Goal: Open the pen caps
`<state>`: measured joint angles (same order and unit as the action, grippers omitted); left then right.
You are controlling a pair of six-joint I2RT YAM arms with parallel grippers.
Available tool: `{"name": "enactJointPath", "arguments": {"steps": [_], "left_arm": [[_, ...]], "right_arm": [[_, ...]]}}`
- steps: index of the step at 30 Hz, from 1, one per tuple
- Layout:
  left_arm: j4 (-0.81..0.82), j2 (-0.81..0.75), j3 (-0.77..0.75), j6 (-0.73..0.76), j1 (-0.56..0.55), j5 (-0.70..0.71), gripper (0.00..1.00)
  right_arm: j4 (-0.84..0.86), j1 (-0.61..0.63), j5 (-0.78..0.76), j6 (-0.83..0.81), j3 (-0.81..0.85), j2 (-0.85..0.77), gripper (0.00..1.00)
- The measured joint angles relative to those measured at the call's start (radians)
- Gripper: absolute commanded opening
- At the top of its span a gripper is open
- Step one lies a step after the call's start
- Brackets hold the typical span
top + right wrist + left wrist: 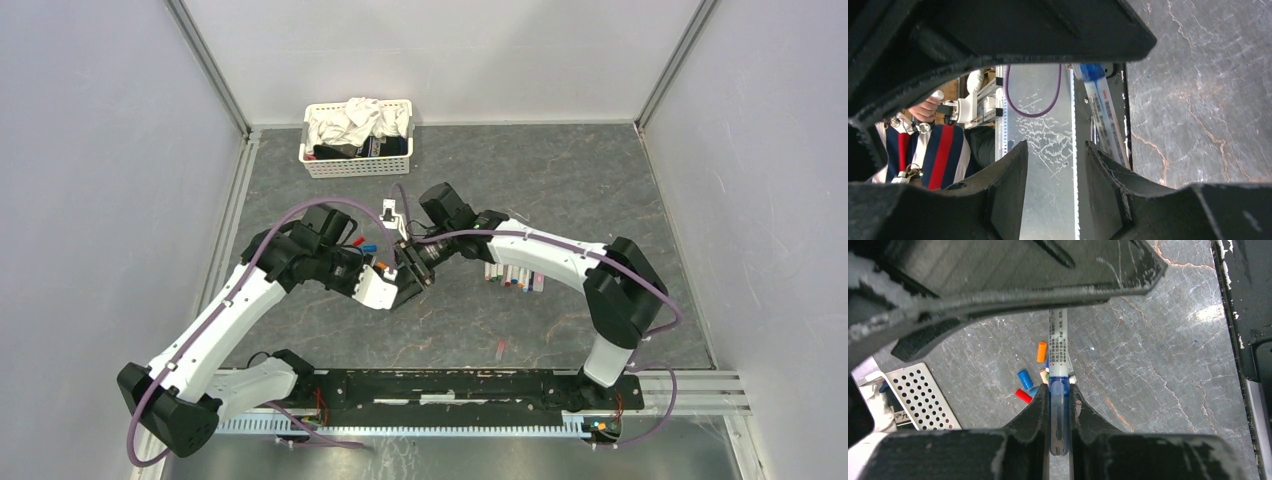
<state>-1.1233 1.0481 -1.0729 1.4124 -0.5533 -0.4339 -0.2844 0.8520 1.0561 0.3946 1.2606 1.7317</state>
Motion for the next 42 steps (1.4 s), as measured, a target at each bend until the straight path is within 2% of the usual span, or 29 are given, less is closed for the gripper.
{"name": "enactJointPath", "arguments": {"steps": [7, 13, 19, 25, 29, 31, 33, 37, 38, 40, 42], "left_arm": [[0.016, 0.000, 0.001, 0.000, -0.005, 0.011, 0.02], [0.018, -0.002, 0.002, 0.000, -0.009, 0.014, 0.02], [0.016, -0.002, 0.009, 0.000, -0.012, 0.004, 0.02], [0.017, -0.002, 0.008, 0.000, -0.016, -0.014, 0.02], [0.020, -0.002, 0.008, 0.000, -0.016, -0.021, 0.02], [0.025, -0.002, 0.007, -0.002, -0.016, -0.025, 0.02], [0.025, -0.003, 0.005, -0.007, -0.017, -0.039, 0.02], [0.027, -0.007, -0.002, -0.010, -0.017, -0.053, 0.04], [0.030, -0.008, -0.003, -0.010, -0.016, -0.056, 0.09], [0.027, -0.009, -0.005, -0.011, -0.014, -0.060, 0.30], [0.026, -0.010, -0.006, -0.014, -0.014, -0.063, 0.42]], "right_arm": [[0.066, 0.011, 0.034, 0.059, 0.033, 0.042, 0.53], [-0.024, -0.030, 0.030, 0.002, 0.110, 0.043, 0.60], [-0.070, -0.113, -0.046, -0.046, 0.113, 0.004, 0.62], [-0.058, -0.068, -0.067, -0.047, 0.113, 0.017, 0.62], [-0.013, -0.014, -0.051, -0.024, 0.113, 0.053, 0.56], [0.007, 0.006, -0.039, -0.011, 0.113, 0.071, 0.47], [0.032, 0.016, -0.033, 0.003, 0.112, 0.084, 0.36], [0.062, 0.011, -0.021, 0.029, 0.109, 0.093, 0.01], [0.072, 0.008, -0.005, 0.027, 0.109, 0.093, 0.00], [0.080, 0.007, 0.010, 0.022, 0.108, 0.093, 0.00], [0.080, 0.007, 0.016, 0.021, 0.107, 0.093, 0.00]]}}
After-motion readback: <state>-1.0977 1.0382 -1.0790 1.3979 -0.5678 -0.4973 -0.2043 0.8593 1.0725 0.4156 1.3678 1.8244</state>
